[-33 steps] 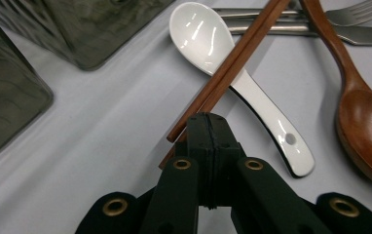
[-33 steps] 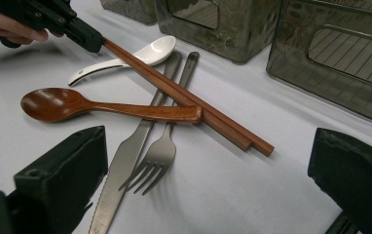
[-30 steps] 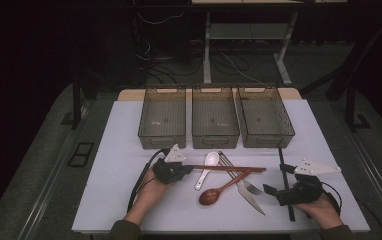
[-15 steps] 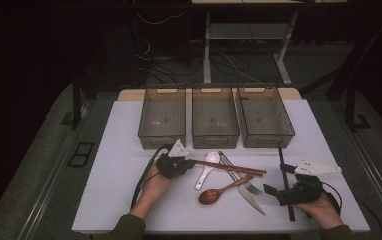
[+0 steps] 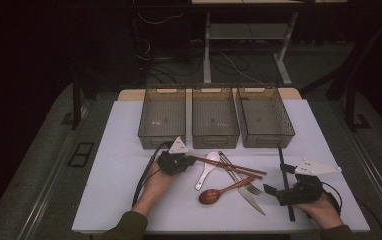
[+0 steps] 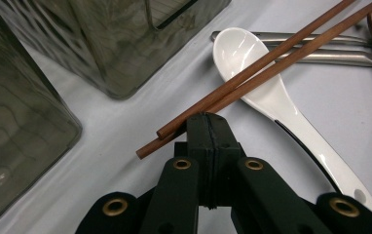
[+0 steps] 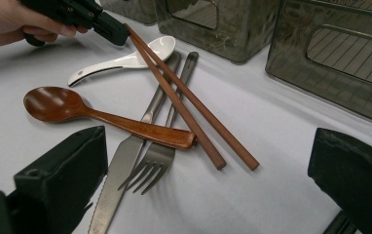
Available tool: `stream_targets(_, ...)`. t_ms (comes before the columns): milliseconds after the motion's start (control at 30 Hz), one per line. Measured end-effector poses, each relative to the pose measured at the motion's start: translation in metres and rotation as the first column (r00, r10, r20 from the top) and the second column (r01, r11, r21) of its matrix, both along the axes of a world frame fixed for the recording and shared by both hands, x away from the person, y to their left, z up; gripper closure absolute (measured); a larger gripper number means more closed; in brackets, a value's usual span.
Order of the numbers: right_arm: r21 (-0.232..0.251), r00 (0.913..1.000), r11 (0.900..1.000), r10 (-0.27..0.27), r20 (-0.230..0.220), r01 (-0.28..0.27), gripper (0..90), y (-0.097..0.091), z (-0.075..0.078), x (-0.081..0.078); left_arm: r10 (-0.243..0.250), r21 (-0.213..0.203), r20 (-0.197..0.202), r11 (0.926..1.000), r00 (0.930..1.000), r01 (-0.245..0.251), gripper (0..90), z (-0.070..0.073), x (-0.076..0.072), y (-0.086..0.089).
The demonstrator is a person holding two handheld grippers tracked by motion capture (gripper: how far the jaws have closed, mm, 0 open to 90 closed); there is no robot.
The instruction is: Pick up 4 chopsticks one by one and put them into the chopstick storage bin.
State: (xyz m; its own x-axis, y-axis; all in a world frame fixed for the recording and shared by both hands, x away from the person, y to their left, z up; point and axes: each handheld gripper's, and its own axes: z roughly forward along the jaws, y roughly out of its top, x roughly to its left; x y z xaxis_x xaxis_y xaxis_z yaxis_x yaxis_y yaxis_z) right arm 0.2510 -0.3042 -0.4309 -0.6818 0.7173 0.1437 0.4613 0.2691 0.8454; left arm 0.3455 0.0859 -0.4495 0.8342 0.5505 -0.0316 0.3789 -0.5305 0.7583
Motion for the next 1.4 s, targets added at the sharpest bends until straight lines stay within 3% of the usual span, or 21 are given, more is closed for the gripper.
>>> stream_targets(333,0.003,1.0000,1.0000,-0.002,0.002,0.002,0.7,-0.002,0.000,0.000,-0.019,-0.022,-0.013,0.9996,0.9997,0.019,87.5,0.007,-0.005,0.004)
stream_targets(633,0.003,1.0000,1.0000,0.001,0.002,-0.001,0.7,-0.002,0.000,0.000,-0.049,-0.059,-0.021,0.9972,0.9986,0.047,83.4,0.017,-0.019,0.013)
stream_targets(900,0.005,1.0000,1.0000,0.002,0.002,-0.002,0.7,-0.003,0.000,-0.001,-0.059,-0.083,-0.022,0.9949,0.9980,0.057,65.1,0.023,-0.038,0.032)
stream_targets(933,0.005,1.0000,1.0000,0.002,0.002,-0.002,0.7,-0.003,0.000,-0.001,-0.050,-0.094,-0.025,0.9944,0.9984,0.047,65.1,0.023,-0.040,0.035)
stream_targets(967,0.004,1.0000,1.0000,0.002,0.001,-0.002,0.7,-0.003,0.000,-0.001,-0.040,-0.100,-0.032,0.9943,0.9987,0.037,58.0,0.022,-0.042,0.037)
stream_targets(1033,0.004,1.0000,1.0000,0.003,0.001,-0.003,0.6,-0.003,0.000,-0.001,-0.020,-0.107,-0.037,0.9941,0.9991,0.016,52.8,0.021,-0.048,0.044)
stream_targets(1400,-0.009,0.9998,0.9998,0.019,-0.009,-0.019,0.6,-0.001,0.000,0.000,0.034,-0.141,-0.013,0.9894,0.9993,-0.036,28.1,0.019,-0.073,0.070)
